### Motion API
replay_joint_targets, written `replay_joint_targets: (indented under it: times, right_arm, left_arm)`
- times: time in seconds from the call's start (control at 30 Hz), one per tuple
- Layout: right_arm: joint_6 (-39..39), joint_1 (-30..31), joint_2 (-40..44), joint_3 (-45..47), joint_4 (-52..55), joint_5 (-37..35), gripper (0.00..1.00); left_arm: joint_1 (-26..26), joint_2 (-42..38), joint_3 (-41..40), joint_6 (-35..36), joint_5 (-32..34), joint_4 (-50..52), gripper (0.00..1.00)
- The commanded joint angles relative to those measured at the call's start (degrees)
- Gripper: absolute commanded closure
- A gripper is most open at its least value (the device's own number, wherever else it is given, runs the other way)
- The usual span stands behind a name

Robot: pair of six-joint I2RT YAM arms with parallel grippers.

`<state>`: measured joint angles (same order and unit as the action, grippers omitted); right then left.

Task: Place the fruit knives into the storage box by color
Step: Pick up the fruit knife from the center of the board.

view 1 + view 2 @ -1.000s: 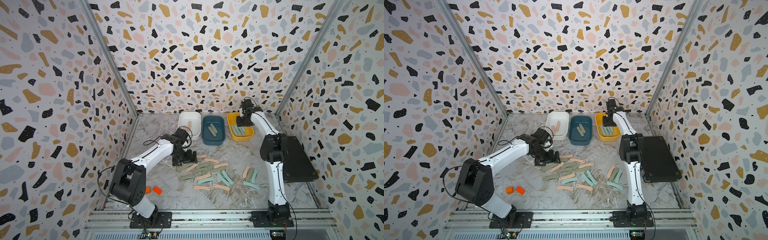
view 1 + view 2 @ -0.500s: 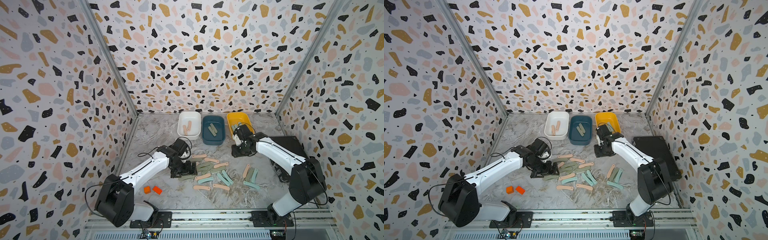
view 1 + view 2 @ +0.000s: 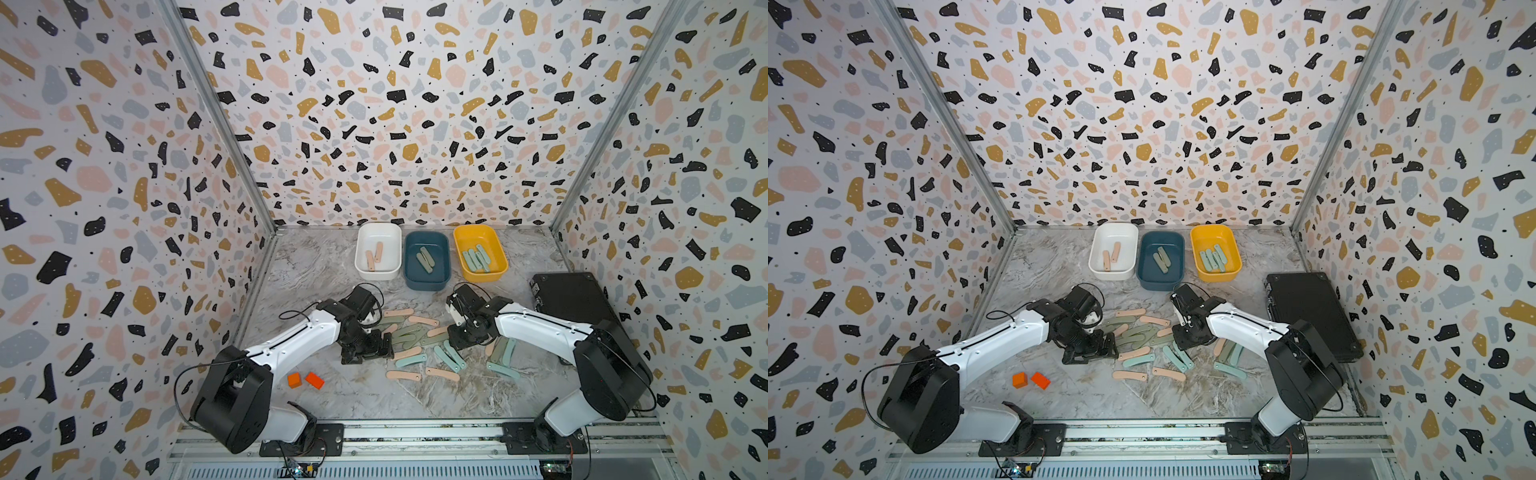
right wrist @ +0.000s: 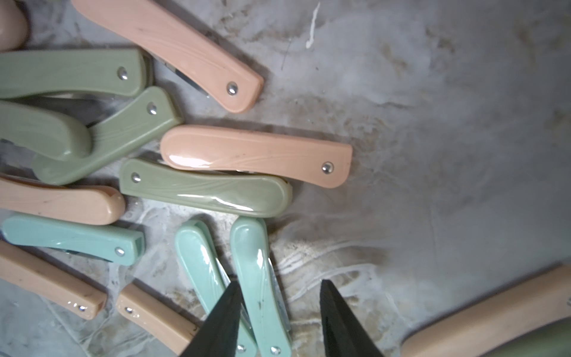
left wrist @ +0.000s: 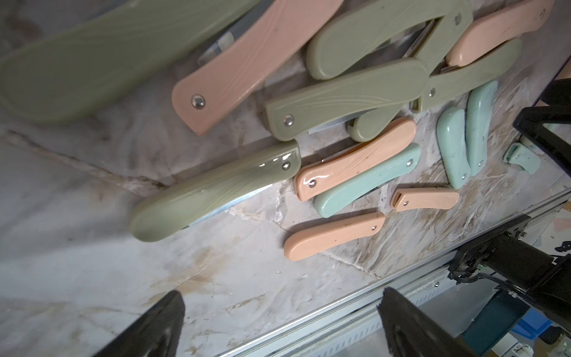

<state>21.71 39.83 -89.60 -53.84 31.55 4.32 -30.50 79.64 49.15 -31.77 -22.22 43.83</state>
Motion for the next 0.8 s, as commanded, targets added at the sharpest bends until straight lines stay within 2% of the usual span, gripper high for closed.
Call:
replay_joint_targets:
  times: [0.0, 0.13, 0.33, 0.77]
  right_arm:
    - [0.97, 1.2, -1.54, -0.37, -1.03, -0.49, 0.55]
    - [0.6, 1.47, -3.85, -0.43, -0.95, -2.5, 0.56]
    - [1.03, 1.47, -5.77, 0.7, -0.71, -6.22, 0.64]
    - [2.98, 1.47, -3.06, 0.1, 3.31, -11.59, 0.79]
  left_arm:
    - [-0.17, -0.16, 0.68, 0.11, -0.09, 0.25, 0.01]
    - [-0.17, -1.09, 0.73, 0.59, 1.03, 1.36, 0.01]
    - [-0.17, -1.26, 0.77, 0.39, 0.95, 1.09, 0.01]
    - [-0.17, -1.5, 1.44, 0.91, 1.54, 1.17, 0.01]
